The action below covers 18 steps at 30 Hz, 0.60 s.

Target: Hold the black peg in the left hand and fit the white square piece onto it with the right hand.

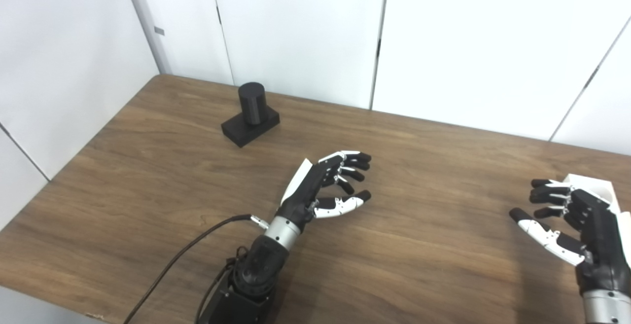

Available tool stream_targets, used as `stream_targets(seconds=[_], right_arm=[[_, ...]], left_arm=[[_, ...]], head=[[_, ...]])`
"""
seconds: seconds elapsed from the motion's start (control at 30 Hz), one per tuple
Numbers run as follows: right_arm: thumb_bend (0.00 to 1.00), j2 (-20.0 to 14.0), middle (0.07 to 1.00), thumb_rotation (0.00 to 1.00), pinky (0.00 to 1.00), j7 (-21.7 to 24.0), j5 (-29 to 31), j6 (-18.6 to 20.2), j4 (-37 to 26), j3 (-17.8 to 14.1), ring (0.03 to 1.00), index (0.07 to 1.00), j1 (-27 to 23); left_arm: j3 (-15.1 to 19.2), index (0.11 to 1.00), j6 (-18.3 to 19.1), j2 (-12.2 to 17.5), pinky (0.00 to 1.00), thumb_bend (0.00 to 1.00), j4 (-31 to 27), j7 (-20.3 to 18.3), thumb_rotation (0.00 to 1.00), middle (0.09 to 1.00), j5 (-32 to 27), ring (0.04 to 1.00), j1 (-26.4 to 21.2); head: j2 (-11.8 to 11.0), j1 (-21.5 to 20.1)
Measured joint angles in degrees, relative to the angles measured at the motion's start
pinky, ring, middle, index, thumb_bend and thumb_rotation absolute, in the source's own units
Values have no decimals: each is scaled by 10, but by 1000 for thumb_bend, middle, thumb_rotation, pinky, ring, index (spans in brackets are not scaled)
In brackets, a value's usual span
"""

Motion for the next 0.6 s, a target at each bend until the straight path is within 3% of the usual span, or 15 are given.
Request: stream_targets(seconds=[0.17,0.43,0.6], right_arm=[[500,0,668,111,482,1,1,3,-1,0,601,492,0],[501,0,661,112,476,6,-3,12,-13,1,589,492,4],[500,0,665,112,473,6,-6,17,-12,1,590,492,4]], left_arm=[[10,702,3,19,546,579,-28,10,89,728,33,680,-6],[21,705,54,82,597,606,-56,8,173,741,99,725,-35],[34,720,85,105,646,661,-66,-2,206,756,103,757,-58]], head=[[2,0],[2,4],[-1,3]])
